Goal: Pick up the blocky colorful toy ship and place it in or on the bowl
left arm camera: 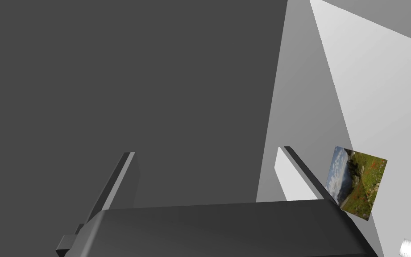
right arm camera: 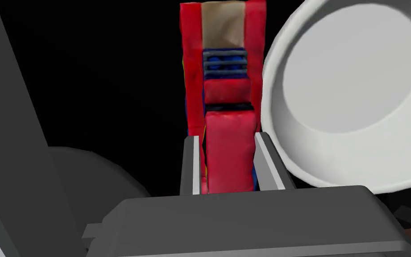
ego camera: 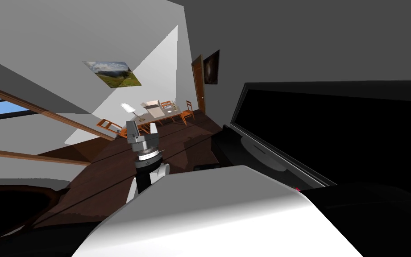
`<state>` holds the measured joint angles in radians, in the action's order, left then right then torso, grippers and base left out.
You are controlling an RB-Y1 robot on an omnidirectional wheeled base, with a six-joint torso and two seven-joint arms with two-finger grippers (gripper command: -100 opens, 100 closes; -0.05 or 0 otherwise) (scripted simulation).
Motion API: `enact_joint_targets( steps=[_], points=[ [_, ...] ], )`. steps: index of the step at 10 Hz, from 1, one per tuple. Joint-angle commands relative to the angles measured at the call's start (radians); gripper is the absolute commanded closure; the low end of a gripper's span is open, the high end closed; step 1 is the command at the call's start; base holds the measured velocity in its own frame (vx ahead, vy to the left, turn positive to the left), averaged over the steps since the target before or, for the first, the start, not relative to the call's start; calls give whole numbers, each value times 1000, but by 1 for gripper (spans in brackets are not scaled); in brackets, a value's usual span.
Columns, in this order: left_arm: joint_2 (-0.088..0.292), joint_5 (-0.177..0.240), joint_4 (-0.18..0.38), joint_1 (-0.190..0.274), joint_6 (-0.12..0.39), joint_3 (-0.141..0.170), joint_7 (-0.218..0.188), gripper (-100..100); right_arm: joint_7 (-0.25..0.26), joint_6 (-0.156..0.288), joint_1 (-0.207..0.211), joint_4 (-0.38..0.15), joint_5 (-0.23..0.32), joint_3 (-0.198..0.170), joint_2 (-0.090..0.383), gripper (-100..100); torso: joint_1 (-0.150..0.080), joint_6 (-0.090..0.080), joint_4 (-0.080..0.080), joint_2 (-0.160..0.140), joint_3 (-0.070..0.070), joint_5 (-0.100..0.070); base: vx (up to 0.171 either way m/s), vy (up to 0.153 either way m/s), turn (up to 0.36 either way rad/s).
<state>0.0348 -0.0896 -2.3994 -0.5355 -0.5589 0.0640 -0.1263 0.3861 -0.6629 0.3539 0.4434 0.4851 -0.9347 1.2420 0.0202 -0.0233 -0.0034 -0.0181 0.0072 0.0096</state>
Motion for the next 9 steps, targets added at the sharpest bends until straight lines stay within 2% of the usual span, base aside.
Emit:
enact_joint_targets(
  steps=[1, 2, 3, 5, 6, 7, 9],
  points=[
    [0, 0, 0, 0, 0, 0, 0, 0, 10, 25, 25, 24, -17, -12, 28, 100, 0, 0, 0, 0, 0, 0, -103, 8, -106],
    [0, 0, 0, 0, 0, 0, 0, 0, 27, 41, 30, 26, -34, -28, 46, 100, 2, 1, 1, -1, 1, 0, -101, 39, -76],
    [0, 0, 0, 0, 0, 0, 0, 0, 27, 41, 30, -3, -34, -28, 46, 100, 5, 1, 1, -1, 1, 2, -76, 37, -43],
    [0, 0, 0, 0, 0, 0, 0, 0, 27, 41, 30, 26, -34, -28, 46, 100, 6, 4, 0, 5, -2, 1, -15, 5, -5],
    [0, 0, 0, 0, 0, 0, 0, 0, 27, 41, 30, 26, -34, -28, 46, 100, 5, 5, -1, 8, -4, 1, 13, -4, 13],
    [0, 0, 0, 0, 0, 0, 0, 0, 48, 62, 34, 29, -56, -51, 69, 100, 5, 6, -2, 10, -6, 1, -31, 21, -97],
    [0, 0, 0, 0, 0, 0, 0, 0, 48, 62, 34, 29, -56, -51, 69, 100, 8, 3, -2, 6, -4, 3, -50, 32, -29]
  ],
)
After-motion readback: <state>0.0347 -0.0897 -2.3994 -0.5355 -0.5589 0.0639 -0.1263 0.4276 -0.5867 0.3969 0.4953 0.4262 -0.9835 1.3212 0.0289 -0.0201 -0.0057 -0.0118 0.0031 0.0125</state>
